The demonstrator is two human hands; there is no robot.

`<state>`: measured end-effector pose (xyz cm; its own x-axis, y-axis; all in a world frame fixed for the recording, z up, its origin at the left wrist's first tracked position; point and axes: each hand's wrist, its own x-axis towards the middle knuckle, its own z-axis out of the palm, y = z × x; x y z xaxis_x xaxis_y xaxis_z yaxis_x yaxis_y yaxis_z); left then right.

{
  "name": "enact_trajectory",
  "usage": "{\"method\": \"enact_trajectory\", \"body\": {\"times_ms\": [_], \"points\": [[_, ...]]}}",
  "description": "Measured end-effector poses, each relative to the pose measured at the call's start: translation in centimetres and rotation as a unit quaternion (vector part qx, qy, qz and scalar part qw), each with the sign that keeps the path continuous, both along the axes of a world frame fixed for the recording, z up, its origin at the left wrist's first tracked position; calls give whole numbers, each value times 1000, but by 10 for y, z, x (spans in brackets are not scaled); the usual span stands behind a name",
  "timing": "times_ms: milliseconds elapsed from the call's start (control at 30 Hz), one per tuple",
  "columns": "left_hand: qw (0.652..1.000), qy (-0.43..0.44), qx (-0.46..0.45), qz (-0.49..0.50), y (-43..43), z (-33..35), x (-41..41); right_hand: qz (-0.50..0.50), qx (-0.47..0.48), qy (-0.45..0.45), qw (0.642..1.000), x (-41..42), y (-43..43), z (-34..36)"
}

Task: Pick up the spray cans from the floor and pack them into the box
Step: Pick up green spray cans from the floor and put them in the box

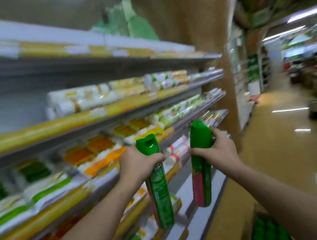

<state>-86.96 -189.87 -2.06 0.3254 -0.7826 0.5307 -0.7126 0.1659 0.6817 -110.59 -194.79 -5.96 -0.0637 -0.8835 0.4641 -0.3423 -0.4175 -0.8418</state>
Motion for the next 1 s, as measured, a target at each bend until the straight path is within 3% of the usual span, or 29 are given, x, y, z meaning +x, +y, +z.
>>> {"method": "enact_trajectory", "body": {"times_ms": [300,633,1000], "points": [[993,16,-53,-99,-123,72,-150,-96,-74,-4,993,-127,-75,52],[975,5,-34,-219,-274,75,-247,-222,-79,13,972,-210,-177,59],[929,0,12,-369,-446,64,-313,-340,-55,17,939,-257,-296,59]]}}
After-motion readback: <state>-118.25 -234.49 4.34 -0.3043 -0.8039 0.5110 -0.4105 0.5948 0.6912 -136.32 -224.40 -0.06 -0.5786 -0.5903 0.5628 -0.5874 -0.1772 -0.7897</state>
